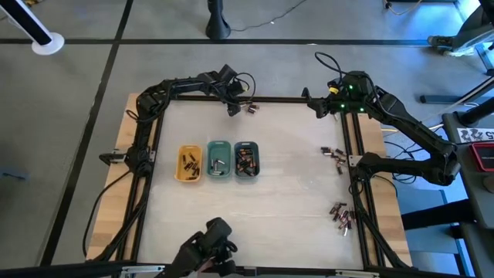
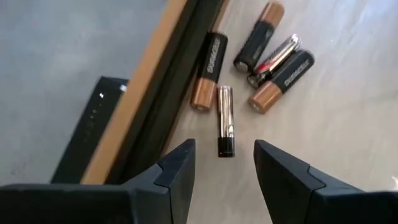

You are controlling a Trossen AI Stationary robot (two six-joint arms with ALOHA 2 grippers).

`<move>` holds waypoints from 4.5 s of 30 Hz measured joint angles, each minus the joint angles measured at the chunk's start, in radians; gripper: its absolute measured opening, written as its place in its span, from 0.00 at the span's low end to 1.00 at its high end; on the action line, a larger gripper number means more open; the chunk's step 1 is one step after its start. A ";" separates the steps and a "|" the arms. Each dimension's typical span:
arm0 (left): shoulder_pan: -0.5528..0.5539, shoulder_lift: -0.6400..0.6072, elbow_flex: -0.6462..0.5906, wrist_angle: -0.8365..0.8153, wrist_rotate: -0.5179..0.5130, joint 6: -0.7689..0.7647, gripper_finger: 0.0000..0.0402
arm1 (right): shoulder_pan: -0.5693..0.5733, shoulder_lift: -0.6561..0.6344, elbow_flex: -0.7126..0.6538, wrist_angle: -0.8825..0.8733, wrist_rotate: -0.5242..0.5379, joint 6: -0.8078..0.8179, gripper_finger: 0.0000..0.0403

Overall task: Sort batteries
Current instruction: Put the silver battery into the green bin, then put the large black battery into the blue bin

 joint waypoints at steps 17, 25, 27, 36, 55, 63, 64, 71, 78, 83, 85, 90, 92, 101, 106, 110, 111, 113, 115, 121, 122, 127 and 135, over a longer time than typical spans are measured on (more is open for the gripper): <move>-0.014 0.147 0.187 -0.197 -0.039 0.094 0.35 | 0.000 0.000 0.000 -0.005 0.001 0.000 0.43; -0.021 0.149 0.187 -0.227 -0.063 0.136 0.14 | 0.000 0.000 0.000 -0.001 0.007 -0.001 0.43; -0.021 0.149 0.186 -0.230 -0.063 0.136 0.10 | 0.000 0.000 0.000 -0.002 0.007 -0.001 0.43; -0.031 0.135 0.183 -0.237 -0.069 0.156 0.04 | 0.000 0.000 0.000 -0.010 -0.002 -0.001 0.43; -0.061 -0.178 0.125 -0.707 0.081 0.216 0.04 | 0.000 0.000 0.000 -0.021 -0.001 -0.027 0.43; -0.156 -0.407 -0.146 -0.601 0.112 0.095 0.05 | 0.000 0.000 0.000 0.010 0.001 -0.028 0.43; -0.172 -0.435 -0.201 -0.577 0.112 0.079 0.05 | 0.000 0.000 0.000 0.011 0.008 -0.028 0.43; -0.300 -0.585 -0.471 -0.387 0.110 -0.023 0.05 | 0.000 0.000 0.000 0.012 0.026 -0.030 0.43; -0.381 -0.573 -0.544 -0.268 0.021 -0.090 0.05 | 0.000 0.002 0.000 0.034 0.025 -0.029 0.43; -0.399 -0.518 -0.557 -0.236 0.007 -0.102 0.05 | 0.000 0.002 0.000 0.034 0.025 -0.029 0.43; -0.401 -0.494 -0.557 -0.237 -0.004 -0.106 0.06 | 0.000 0.002 0.000 0.033 0.019 -0.028 0.43; -0.405 -0.452 -0.558 -0.234 -0.012 -0.109 0.05 | 0.000 0.002 0.000 0.032 0.006 -0.028 0.43; -0.411 -0.442 -0.558 -0.230 -0.013 -0.109 0.05 | 0.000 0.002 0.000 0.031 0.006 -0.028 0.43; -0.426 -0.436 -0.558 -0.217 -0.013 -0.122 0.15 | 0.000 0.002 0.000 0.030 0.006 -0.028 0.43; -0.426 -0.436 -0.558 -0.218 -0.013 -0.115 0.21 | 0.000 0.002 0.000 0.030 0.006 -0.031 0.43; -0.426 -0.443 -0.557 -0.231 -0.009 -0.144 0.28 | 0.000 0.002 0.000 0.030 0.007 -0.031 0.43; -0.426 -0.452 -0.557 -0.235 -0.004 -0.137 0.29 | 0.000 0.002 0.000 0.030 0.007 -0.031 0.43; -0.424 -0.481 -0.557 -0.236 -0.002 -0.121 0.30 | 0.000 0.002 0.000 0.030 0.007 -0.031 0.43; -0.419 -0.516 -0.556 -0.235 -0.006 -0.102 0.31 | 0.000 0.002 0.000 0.030 0.007 -0.031 0.43; -0.395 -0.639 -0.556 -0.205 -0.026 -0.009 0.32 | 0.000 0.002 0.000 0.033 0.008 -0.031 0.43; -0.389 -0.663 -0.556 -0.197 -0.029 0.009 0.32 | 0.000 0.002 0.000 0.034 0.008 -0.031 0.43; -0.353 -0.772 -0.555 -0.095 -0.096 0.056 0.32 | 0.000 0.002 0.000 0.034 0.017 -0.031 0.43; -0.239 -0.792 -0.556 -0.021 -0.117 0.001 0.32 | 0.000 0.002 0.000 0.036 0.017 -0.031 0.43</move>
